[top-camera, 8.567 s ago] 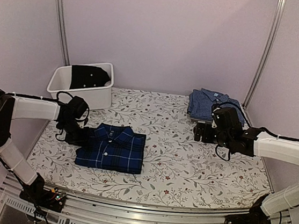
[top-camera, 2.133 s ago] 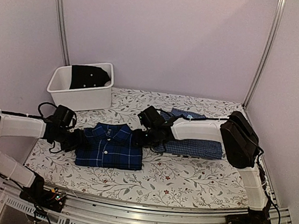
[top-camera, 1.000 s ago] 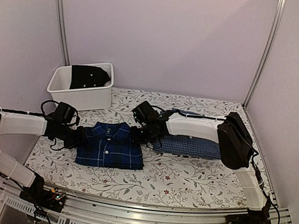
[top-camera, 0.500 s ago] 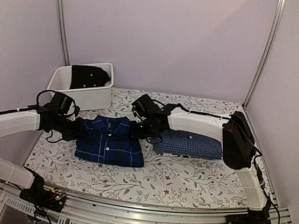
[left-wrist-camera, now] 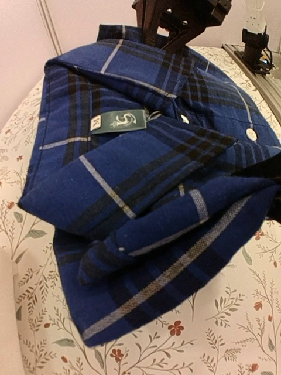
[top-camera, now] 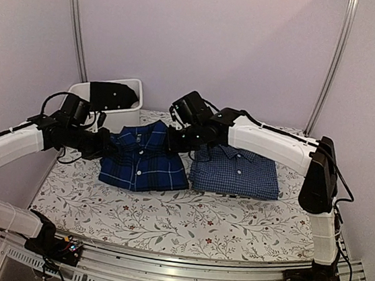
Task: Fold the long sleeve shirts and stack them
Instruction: Pick up the square-folded shirt from the center of the board, then place the square-folded shirt on the square-folded shirt.
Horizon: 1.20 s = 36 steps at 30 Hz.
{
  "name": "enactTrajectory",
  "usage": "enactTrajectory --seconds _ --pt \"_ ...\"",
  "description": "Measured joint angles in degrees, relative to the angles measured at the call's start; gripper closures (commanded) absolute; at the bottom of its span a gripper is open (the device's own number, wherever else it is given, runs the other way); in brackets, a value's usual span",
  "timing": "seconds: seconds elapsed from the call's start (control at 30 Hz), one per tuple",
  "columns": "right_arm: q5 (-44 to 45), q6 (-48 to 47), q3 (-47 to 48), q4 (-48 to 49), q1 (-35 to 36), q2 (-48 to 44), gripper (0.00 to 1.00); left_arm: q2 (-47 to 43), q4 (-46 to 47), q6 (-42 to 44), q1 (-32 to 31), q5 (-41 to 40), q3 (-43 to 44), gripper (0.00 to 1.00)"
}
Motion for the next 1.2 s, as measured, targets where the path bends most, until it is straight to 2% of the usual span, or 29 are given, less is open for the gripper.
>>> enactTrajectory --seconds 0.17,0.47,0.77,0.97,1.2 --pt "3.50 -1.40 -1.51 -1.57 -0.96 -3.78 1.00 2.19 0.61 -1.97 -4.59 0.15 5.42 1.00" --pt "8.70 -2.01 -20.90 -1.66 -7.34 -20.11 1.00 17.79 5.35 -5.53 -14.82 -1.49 18.29 1.00" --pt "9.88 -2.05 -36.96 0.55 -17.16 -34.64 1.00 34.40 9.62 -7.78 -20.70 -2.36 33.05 1.00" --pt "9.22 -3.06 -41.90 1.79 -22.32 -38.45 1.00 42.69 10.86 -9.29 -23.39 -2.95 39.95 1.00" --pt "7.06 -4.79 -45.40 3.21 -27.21 -38.69 1.00 47.91 10.84 -10.40 -25.31 -3.63 45.03 1.00"
